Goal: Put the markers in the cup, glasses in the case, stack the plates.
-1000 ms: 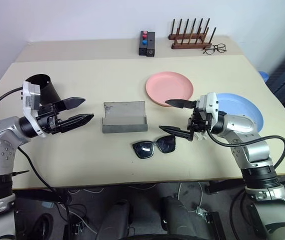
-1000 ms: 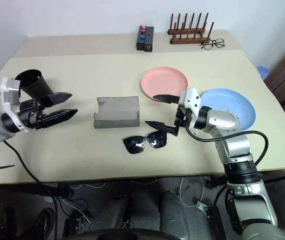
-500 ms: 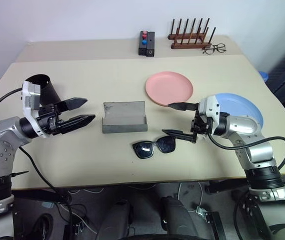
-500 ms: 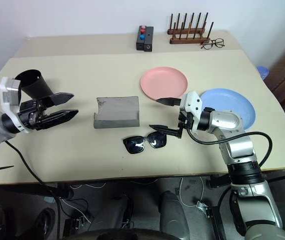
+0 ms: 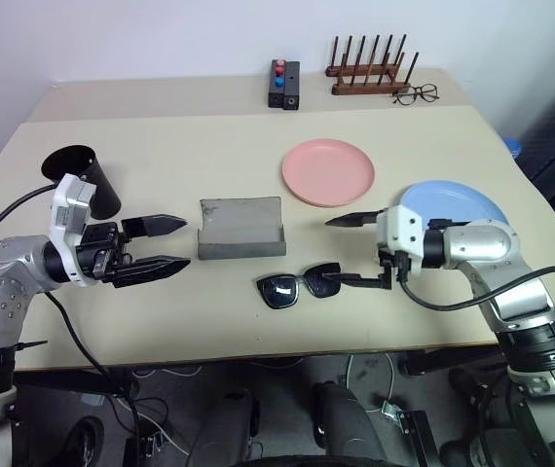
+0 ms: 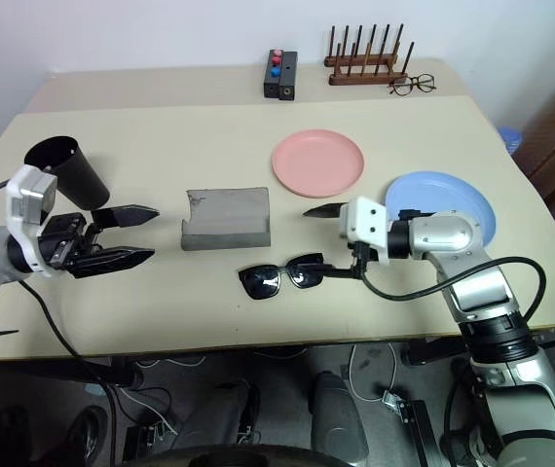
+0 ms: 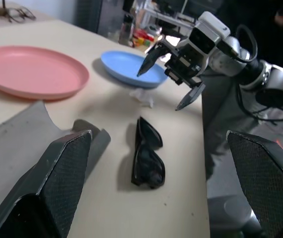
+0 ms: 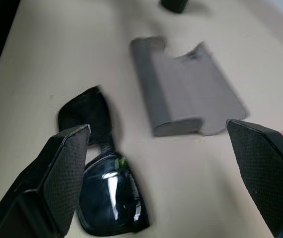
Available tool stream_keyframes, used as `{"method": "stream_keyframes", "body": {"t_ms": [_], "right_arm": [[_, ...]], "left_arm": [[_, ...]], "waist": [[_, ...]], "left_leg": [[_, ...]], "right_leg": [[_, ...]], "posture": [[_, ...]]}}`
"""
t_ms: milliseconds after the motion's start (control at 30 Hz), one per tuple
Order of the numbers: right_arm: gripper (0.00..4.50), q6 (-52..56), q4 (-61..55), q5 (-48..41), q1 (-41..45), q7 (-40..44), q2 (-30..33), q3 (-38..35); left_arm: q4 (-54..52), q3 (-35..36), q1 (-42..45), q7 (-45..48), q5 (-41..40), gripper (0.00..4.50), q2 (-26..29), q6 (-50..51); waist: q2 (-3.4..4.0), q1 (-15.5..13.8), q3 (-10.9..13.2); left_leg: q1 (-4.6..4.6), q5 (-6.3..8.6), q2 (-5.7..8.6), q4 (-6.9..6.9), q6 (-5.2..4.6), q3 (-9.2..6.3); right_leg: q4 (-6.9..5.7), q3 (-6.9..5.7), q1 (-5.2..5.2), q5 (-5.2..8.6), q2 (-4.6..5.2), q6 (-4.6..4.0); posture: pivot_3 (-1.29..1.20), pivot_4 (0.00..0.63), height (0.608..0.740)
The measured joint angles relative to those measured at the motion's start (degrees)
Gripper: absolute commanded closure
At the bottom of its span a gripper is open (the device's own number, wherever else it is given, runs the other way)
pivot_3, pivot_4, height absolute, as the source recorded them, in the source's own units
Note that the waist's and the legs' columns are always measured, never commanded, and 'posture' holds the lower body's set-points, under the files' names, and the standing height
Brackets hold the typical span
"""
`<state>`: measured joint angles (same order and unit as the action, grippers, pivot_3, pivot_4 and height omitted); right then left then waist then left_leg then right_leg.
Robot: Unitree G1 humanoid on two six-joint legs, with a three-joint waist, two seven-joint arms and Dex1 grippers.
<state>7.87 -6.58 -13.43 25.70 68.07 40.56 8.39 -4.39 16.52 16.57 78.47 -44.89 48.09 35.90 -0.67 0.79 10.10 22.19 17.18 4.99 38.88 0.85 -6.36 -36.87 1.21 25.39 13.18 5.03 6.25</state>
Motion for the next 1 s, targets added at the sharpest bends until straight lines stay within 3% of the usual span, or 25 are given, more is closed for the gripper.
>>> {"method": "stream_keyframes", "body": {"t_ms": [500,800,1000], "right_arm": [[0.0,17.4,-7.3,15.1,7.6,-4.1,-0.7,14.2],[0.0,21.2,-9.2,19.7,8.2,-3.5,2.4,17.1],[0.0,27.7,-11.0,19.7,8.2,-3.6,0.8,17.6]], "left_arm": [[0.9,0.0,-2.5,1.1,1.8,0.02,0.6,-4.1],[1.1,-1.5,-2.3,0.7,3.1,0.02,-0.3,-6.1],[1.1,-2.1,-2.3,0.7,3.5,0.02,-0.8,-7.4]], "waist": [[0.01,-0.1,0.0],[0.01,-0.1,0.0],[0.02,-0.1,0.0]], "left_leg": [[0.0,0.0,0.01,-0.01,0.0,-0.01],[0.01,0.01,0.0,-0.04,-0.01,-0.01],[0.0,0.01,-0.01,-0.07,-0.01,-0.01]], "right_leg": [[0.06,-0.02,-0.01,0.0,0.01,0.0],[0.14,-0.03,-0.03,0.0,0.01,0.0],[0.17,-0.03,-0.02,0.0,0.01,0.0]], "posture": [[0.0,0.15,0.74],[0.0,0.15,0.74],[0.0,0.15,0.74]]}}
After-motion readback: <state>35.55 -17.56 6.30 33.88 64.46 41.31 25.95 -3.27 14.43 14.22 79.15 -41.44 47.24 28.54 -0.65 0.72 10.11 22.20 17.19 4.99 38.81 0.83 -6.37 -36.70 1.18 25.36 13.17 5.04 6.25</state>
